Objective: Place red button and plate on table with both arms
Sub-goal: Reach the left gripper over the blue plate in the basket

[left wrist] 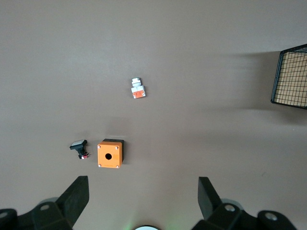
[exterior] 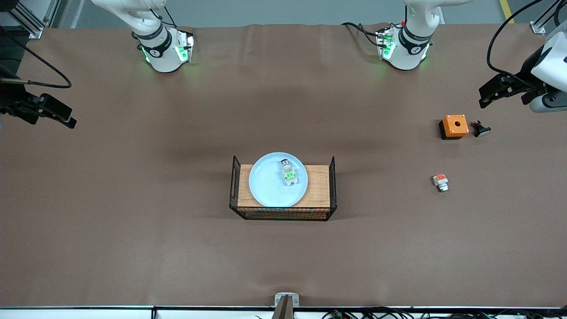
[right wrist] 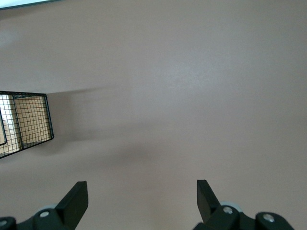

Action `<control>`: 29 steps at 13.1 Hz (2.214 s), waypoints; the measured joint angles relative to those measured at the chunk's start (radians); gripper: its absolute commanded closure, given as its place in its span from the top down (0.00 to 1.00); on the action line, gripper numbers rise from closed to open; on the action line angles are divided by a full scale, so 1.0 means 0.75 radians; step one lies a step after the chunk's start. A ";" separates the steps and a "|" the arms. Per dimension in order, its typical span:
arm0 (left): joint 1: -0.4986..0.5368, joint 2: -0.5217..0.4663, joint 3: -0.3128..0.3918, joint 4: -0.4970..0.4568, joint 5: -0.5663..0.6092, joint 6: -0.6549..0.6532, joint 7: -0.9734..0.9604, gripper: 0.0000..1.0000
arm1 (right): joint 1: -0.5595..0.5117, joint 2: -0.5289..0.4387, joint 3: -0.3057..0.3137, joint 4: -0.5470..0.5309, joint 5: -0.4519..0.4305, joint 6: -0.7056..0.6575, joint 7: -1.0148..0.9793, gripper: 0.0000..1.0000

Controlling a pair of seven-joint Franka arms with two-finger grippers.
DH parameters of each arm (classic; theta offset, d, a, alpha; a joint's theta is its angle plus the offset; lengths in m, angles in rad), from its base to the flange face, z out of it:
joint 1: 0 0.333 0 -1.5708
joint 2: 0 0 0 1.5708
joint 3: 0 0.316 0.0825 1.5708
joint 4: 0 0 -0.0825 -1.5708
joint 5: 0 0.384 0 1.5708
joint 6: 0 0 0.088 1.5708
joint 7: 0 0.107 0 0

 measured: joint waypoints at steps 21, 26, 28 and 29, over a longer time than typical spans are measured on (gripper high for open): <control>-0.590 0.562 -0.134 0.335 -0.068 0.375 -1.020 0.99 | 0.000 0.001 0.000 0.004 0.000 0.001 0.000 1.00; -0.812 0.815 -0.032 0.440 -0.046 0.567 -1.110 0.96 | 0.000 0.001 -0.001 0.004 0.000 0.001 0.000 1.00; -0.919 0.893 0.083 0.453 -0.044 0.641 -1.110 0.92 | 0.000 0.001 -0.001 0.004 0.000 0.001 0.000 1.00; -0.966 0.927 0.135 0.456 -0.044 0.671 -1.110 0.90 | 0.000 0.002 -0.001 0.004 -0.001 0.001 0.000 1.00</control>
